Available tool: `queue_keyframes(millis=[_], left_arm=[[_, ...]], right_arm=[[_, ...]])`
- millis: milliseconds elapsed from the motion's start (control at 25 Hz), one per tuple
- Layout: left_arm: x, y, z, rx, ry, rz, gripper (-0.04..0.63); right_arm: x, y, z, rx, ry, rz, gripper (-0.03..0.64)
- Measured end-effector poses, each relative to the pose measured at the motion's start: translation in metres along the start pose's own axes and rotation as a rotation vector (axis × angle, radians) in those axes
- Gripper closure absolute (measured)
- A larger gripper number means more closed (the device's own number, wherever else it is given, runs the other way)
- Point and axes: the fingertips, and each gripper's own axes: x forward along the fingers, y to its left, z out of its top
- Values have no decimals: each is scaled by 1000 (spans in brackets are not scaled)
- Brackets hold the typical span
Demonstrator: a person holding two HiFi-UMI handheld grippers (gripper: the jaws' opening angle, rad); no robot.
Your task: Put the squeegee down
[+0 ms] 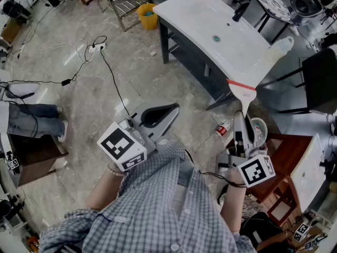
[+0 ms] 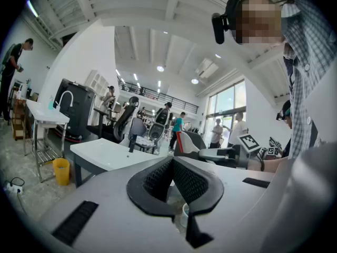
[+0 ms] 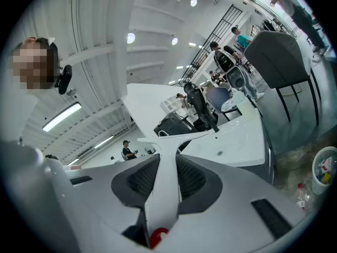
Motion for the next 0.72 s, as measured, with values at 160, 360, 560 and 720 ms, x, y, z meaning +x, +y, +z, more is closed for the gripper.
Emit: queue_keyframes(millis=[160, 360, 560, 720], left_arm=[[1, 1, -1, 0, -1, -1, 589], [0, 4, 0, -3, -2, -7, 589], [-1, 7, 1, -6, -5, -14, 589], [-3, 11, 0, -8, -5, -23, 589]], right_arm=[[1, 0, -2, -1, 2, 1, 525], [3, 2, -2, 0, 1, -2, 525], [5, 3, -3, 0, -2, -14, 525], [6, 5, -6, 6, -3, -30, 525]])
